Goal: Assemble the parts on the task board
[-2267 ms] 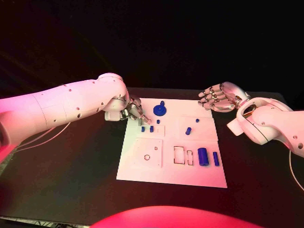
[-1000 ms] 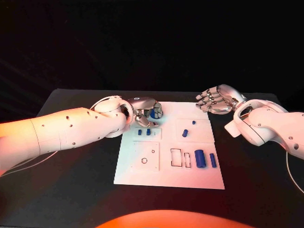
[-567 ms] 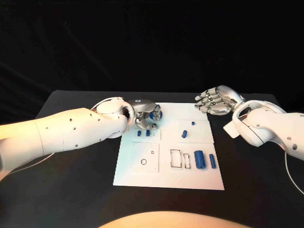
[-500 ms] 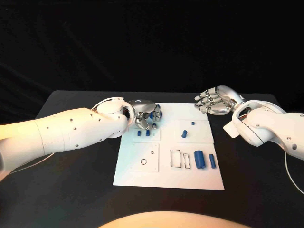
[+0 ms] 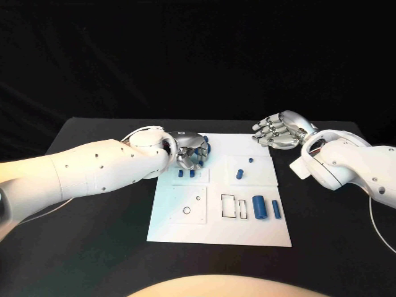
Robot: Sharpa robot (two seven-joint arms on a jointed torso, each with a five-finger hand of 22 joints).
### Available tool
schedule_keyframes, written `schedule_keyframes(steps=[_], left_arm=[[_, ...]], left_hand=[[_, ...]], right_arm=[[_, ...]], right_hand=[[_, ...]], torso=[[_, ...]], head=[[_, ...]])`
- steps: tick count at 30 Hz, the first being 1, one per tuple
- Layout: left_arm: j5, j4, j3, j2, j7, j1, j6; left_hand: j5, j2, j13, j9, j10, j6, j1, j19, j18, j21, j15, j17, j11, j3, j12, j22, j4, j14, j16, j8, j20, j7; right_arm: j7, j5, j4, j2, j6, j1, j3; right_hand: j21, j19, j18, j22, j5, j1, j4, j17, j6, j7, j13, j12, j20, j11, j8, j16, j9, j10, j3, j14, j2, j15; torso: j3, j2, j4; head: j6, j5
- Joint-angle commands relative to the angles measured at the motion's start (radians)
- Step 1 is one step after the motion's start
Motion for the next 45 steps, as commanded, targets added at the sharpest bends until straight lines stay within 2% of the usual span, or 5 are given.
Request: schedule_keyframes(steps=[1, 16, 32, 41, 45], left_arm=[[-0.007, -0.006, 0.001, 0.008, -0.003, 0.000, 0.017], [0.000, -0.024, 0.001, 0.021, -0.012, 0.000, 0.031], [0.007, -0.037, 0.001, 0.036, -0.025, 0.000, 0.063], [0.020, -0.036, 0.001, 0.033, -0.009, 0.000, 0.019], [0.029, -0.030, 0.005, 0.026, 0.000, 0.000, -0.008]], left_hand=[[-0.003, 0.000, -0.004, -0.002, 0.011, 0.011, 0.014, 0.004, 0.008, 0.008, 0.000, 0.000, 0.000, 0.011, -0.006, 0.004, -0.004, 0.007, 0.008, -0.008, -0.003, 0.000], [-0.006, 0.019, -0.016, -0.006, 0.030, 0.033, 0.021, 0.014, 0.004, 0.034, -0.004, 0.007, -0.004, 0.033, -0.015, 0.031, -0.021, 0.017, 0.022, -0.026, -0.007, 0.004], [-0.009, 0.046, -0.032, 0.002, 0.081, 0.102, 0.023, 0.048, -0.007, 0.106, -0.014, 0.035, -0.015, 0.056, -0.033, 0.105, -0.064, 0.044, 0.054, -0.039, -0.017, 0.003], [-0.010, 0.057, -0.040, 0.011, 0.133, 0.136, 0.010, 0.084, -0.018, 0.154, -0.025, 0.075, -0.028, 0.060, -0.052, 0.157, -0.084, 0.080, 0.079, -0.054, -0.023, -0.006], [-0.010, 0.057, -0.059, 0.018, 0.161, 0.144, -0.001, 0.083, -0.018, 0.159, -0.026, 0.072, -0.029, 0.069, -0.101, 0.162, -0.098, 0.084, 0.081, -0.080, -0.026, -0.006]], right_arm=[[0.012, -0.007, 0.002, 0.001, 0.005, 0.000, 0.000], [0.012, -0.007, 0.004, 0.001, 0.005, 0.000, 0.000], [0.011, -0.007, 0.007, 0.000, 0.005, 0.000, 0.000], [0.011, -0.008, 0.009, 0.000, 0.005, 0.000, 0.000], [0.012, -0.008, 0.009, 0.000, 0.006, 0.000, 0.000]], right_hand=[[-0.001, 0.001, 0.011, -0.001, 0.006, 0.000, -0.005, -0.001, 0.008, 0.066, 0.000, -0.004, 0.003, 0.002, -0.003, -0.003, -0.002, 0.006, 0.001, 0.002, 0.006, 0.002], [-0.001, 0.001, 0.011, -0.001, 0.006, 0.000, -0.005, -0.001, 0.008, 0.066, 0.000, -0.004, 0.003, 0.002, -0.003, -0.003, -0.002, 0.006, 0.001, 0.002, 0.006, 0.002], [-0.001, 0.001, 0.011, -0.001, 0.006, 0.000, -0.005, -0.001, 0.008, 0.066, 0.000, -0.004, 0.003, 0.002, -0.003, -0.003, -0.002, 0.006, 0.001, 0.002, 0.006, 0.002], [-0.001, 0.001, 0.011, -0.001, 0.006, 0.000, -0.005, -0.001, 0.008, 0.066, 0.000, -0.004, 0.003, 0.002, -0.003, -0.003, -0.002, 0.006, 0.001, 0.002, 0.006, 0.002], [-0.001, 0.001, 0.011, -0.001, 0.006, 0.000, -0.005, -0.001, 0.008, 0.066, 0.000, -0.004, 0.003, 0.002, -0.003, -0.003, -0.002, 0.006, 0.001, 0.002, 0.006, 0.002]], torso=[[-0.0005, 0.000, -0.0001], [-0.0002, 0.000, 0.0004], [0.0000, 0.000, 0.0005], [-0.0002, -0.001, 0.0008], [-0.0010, 0.000, 0.0005]], head=[[0.000, 0.000], [-0.002, -0.002], [-0.003, -0.005], [-0.004, -0.004], [0.001, -0.005]])
